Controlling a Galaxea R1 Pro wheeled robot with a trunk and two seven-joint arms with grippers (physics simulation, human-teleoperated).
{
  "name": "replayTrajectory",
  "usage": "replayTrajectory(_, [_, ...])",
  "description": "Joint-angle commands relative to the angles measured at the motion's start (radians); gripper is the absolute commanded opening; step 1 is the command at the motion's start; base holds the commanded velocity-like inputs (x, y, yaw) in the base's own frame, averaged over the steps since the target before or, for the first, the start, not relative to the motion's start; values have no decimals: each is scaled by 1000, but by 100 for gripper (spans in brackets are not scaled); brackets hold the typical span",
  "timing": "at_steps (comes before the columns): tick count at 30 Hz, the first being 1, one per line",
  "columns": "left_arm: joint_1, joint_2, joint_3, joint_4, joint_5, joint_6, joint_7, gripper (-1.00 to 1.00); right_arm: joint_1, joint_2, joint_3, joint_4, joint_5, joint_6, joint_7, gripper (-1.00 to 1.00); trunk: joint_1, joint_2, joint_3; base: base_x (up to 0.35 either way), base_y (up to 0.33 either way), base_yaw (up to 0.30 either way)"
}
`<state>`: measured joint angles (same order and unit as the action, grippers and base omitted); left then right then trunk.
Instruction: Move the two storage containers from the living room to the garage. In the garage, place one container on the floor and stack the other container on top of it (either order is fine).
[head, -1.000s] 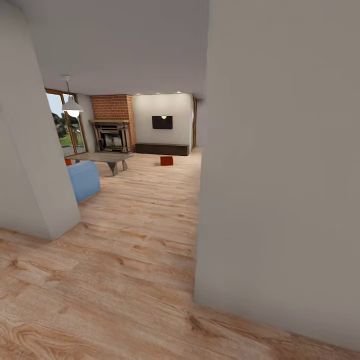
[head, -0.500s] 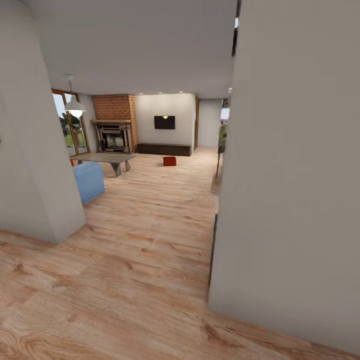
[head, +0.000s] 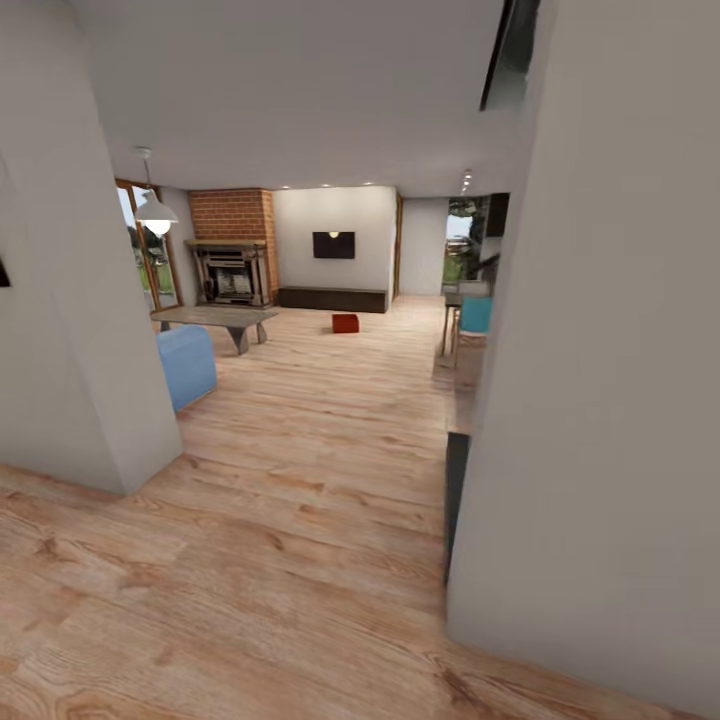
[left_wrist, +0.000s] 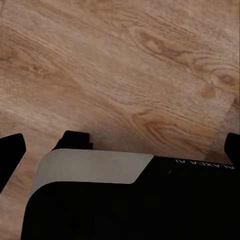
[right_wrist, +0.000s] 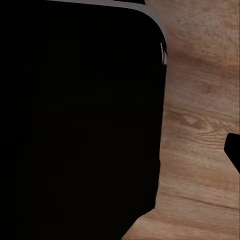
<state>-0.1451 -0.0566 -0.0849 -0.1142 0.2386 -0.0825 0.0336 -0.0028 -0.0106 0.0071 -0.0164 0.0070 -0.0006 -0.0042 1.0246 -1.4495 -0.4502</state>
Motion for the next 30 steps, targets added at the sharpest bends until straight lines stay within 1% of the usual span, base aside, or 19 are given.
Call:
replayTrajectory(1, [-1, 0, -9, 1, 8, -3, 3, 100, 0, 0, 1, 0, 1, 0, 0, 100, 0, 0, -1, 234, 258, 0])
replayTrajectory(11, [-1, 0, -9, 1, 8, -3, 3, 100, 0, 0, 1, 0, 1, 0, 0, 100, 0, 0, -1, 210, 269, 0])
replayTrajectory(19, [-1, -3, -9, 2, 8, -21, 2, 100, 0, 0, 1, 0, 1, 0, 0, 100, 0, 0, -1, 246, 252, 0])
replayTrajectory(30, [-1, -6, -9, 2, 8, -23, 2, 100, 0, 0, 1, 0, 1, 0, 0, 100, 0, 0, -1, 162, 290, 0])
